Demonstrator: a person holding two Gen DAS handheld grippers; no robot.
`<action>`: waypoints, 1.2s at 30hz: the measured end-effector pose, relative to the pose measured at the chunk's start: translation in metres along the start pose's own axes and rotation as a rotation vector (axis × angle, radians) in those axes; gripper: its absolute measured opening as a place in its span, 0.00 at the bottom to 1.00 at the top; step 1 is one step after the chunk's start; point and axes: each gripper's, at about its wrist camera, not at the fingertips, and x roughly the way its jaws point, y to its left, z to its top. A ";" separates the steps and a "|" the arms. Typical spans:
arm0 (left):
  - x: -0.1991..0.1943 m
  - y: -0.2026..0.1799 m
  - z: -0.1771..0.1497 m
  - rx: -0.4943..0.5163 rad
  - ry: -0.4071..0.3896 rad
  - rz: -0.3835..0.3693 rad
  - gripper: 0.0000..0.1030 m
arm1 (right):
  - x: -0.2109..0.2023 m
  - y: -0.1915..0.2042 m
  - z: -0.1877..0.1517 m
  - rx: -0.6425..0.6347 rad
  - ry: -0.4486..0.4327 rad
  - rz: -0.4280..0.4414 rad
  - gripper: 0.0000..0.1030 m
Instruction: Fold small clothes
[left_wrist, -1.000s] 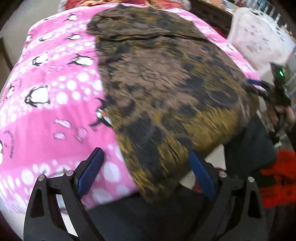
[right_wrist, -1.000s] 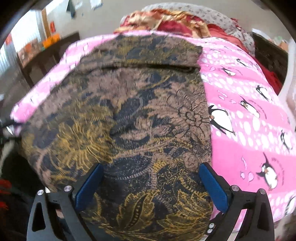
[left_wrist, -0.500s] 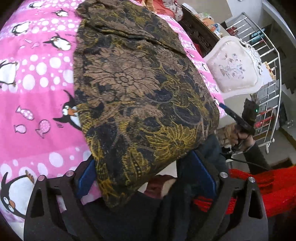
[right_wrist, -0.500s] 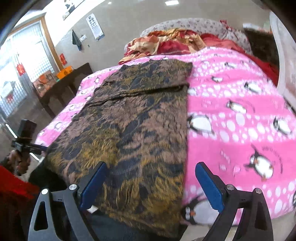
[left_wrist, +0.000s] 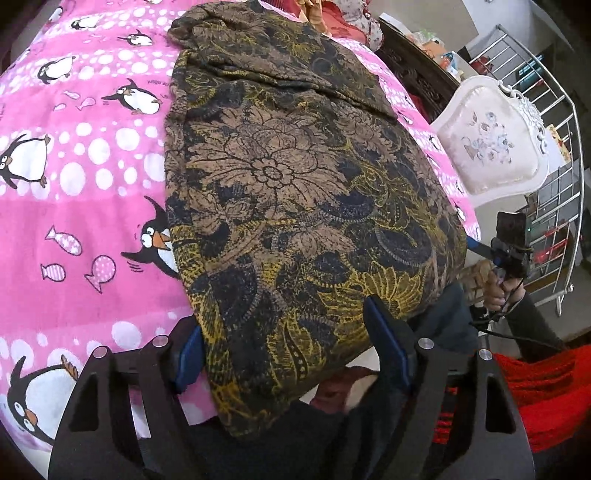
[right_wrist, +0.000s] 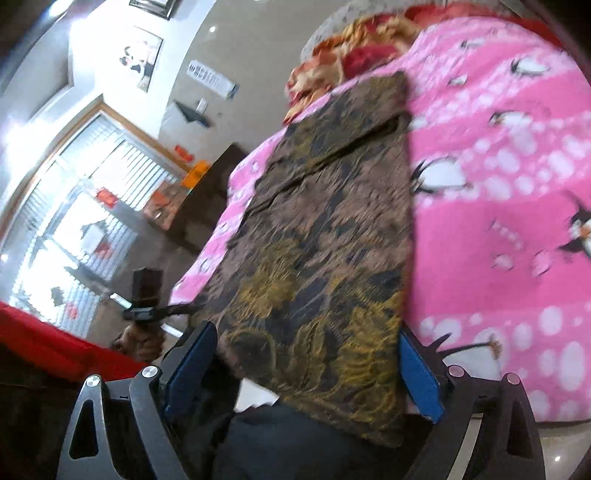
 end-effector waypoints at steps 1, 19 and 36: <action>0.001 0.000 0.001 -0.004 -0.004 -0.009 0.76 | 0.001 -0.001 0.000 -0.010 0.001 0.010 0.90; 0.003 0.012 0.003 -0.098 -0.043 0.025 0.28 | 0.033 -0.013 0.001 -0.053 0.082 0.012 0.16; -0.050 0.010 -0.003 -0.171 -0.239 -0.053 0.02 | -0.014 0.041 0.019 -0.126 -0.145 0.104 0.03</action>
